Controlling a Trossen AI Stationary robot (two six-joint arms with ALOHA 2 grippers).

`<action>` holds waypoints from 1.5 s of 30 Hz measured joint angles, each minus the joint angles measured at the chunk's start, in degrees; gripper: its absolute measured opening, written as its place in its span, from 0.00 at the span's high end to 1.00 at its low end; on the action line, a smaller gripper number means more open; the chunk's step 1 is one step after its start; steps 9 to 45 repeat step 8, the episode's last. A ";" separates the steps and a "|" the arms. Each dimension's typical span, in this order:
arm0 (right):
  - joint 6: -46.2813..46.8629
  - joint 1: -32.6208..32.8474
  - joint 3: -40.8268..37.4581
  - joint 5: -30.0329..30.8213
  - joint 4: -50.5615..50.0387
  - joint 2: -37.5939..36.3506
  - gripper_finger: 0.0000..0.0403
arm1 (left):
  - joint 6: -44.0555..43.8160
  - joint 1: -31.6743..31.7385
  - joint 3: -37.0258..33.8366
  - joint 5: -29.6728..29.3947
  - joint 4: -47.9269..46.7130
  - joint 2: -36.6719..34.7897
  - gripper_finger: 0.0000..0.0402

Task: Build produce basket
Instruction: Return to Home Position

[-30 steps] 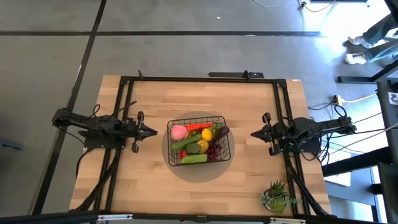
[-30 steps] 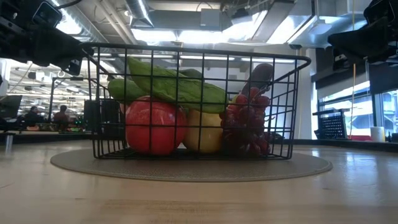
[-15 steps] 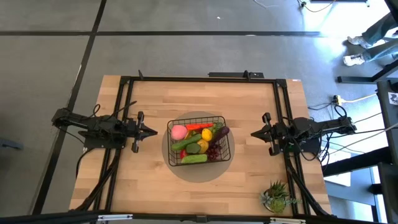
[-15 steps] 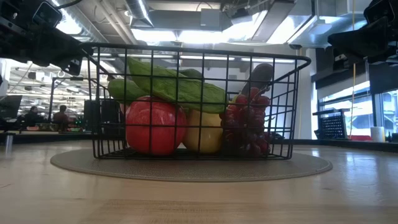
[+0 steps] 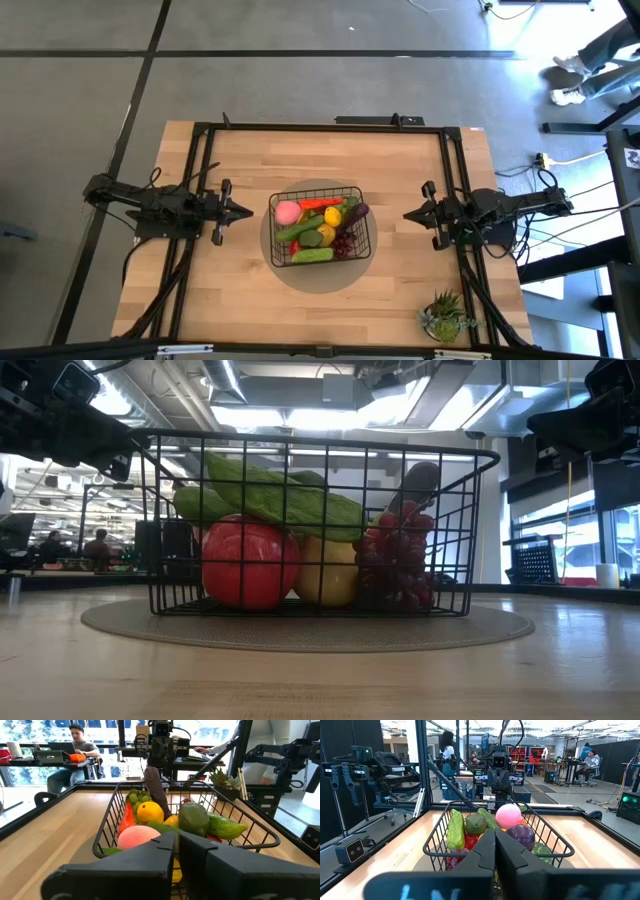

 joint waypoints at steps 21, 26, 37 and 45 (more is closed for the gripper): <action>-0.02 0.01 0.00 0.00 0.00 0.00 1.00 | 0.02 0.00 -0.01 0.01 0.00 0.00 0.94; -0.02 0.01 0.00 0.00 0.00 0.00 1.00 | 0.02 0.00 -0.01 0.01 0.00 0.00 0.94; -0.02 0.01 0.00 0.00 0.00 0.00 1.00 | 0.02 0.00 -0.01 0.01 0.00 0.00 0.94; -0.02 0.01 0.00 0.00 0.00 0.00 1.00 | 0.02 0.00 -0.01 0.01 0.00 0.00 0.94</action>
